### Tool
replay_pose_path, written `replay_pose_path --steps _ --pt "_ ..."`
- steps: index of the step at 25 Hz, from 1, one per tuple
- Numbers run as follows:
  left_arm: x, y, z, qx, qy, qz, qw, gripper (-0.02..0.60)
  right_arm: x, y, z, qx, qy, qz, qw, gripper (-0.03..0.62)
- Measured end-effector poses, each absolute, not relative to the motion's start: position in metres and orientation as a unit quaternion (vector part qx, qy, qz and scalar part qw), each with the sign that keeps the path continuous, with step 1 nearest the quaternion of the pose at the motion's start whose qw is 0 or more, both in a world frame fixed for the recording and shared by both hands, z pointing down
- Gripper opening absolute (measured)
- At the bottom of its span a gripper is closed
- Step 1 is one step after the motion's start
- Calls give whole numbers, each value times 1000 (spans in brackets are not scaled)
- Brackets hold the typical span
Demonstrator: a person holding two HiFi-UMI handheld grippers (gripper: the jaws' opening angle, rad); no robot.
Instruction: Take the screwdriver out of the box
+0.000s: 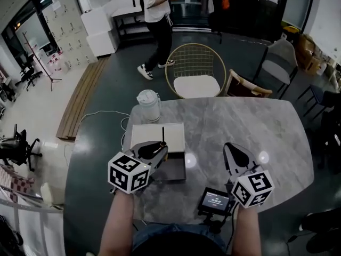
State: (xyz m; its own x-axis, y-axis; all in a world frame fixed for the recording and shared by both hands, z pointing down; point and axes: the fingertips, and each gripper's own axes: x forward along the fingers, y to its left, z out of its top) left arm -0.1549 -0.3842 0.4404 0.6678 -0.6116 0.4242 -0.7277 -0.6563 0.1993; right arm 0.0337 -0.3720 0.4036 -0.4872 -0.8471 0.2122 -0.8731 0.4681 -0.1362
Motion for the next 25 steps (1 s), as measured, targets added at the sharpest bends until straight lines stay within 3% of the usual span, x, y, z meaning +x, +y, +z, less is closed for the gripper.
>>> replay_pose_path --steps 13,25 --pt "-259 -365 379 875 -467 6 130 81 -26 -349 384 508 -855 88 56 26" --pt "-379 -322 364 842 -532 -35 81 81 -99 -322 372 500 -861 49 73 25"
